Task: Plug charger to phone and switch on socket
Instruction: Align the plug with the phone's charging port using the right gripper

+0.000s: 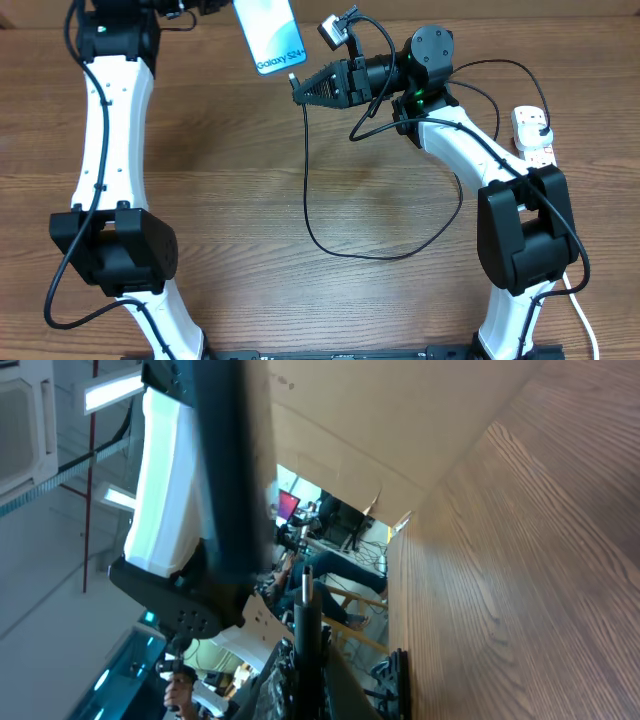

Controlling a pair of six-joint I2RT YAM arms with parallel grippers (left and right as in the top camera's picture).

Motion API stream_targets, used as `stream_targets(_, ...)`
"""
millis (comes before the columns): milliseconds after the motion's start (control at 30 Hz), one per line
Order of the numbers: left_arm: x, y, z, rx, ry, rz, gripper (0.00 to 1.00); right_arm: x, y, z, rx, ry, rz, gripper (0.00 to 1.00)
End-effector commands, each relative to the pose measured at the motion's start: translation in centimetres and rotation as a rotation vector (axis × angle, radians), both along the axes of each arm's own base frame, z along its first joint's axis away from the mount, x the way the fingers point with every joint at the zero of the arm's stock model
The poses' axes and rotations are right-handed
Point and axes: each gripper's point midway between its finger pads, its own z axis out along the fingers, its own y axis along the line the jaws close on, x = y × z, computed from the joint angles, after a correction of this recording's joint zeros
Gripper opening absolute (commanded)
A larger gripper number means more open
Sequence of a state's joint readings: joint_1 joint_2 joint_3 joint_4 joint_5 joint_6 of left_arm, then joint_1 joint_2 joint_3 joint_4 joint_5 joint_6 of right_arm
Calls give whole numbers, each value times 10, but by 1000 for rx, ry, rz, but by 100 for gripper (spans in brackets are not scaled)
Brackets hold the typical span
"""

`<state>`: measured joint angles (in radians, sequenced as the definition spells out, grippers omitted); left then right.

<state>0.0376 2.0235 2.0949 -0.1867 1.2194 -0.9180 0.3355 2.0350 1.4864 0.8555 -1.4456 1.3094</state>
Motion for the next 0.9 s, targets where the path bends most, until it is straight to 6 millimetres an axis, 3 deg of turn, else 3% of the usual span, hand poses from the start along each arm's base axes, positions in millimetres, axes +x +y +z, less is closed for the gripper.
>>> stream_targets(0, -4, -9, 6, -8, -2, -22, 4, 1, 3, 5, 10, -11, -6, 4)
stream_targets(467, -1, -3, 6, -7, -2, -2, 4, -1, 2, 10, 30, -68, -5, 4)
stream_targets(867, -3, -19, 5, -5, 1, -15, 4, 2, -1, 11, 36, -79, -20, 4)
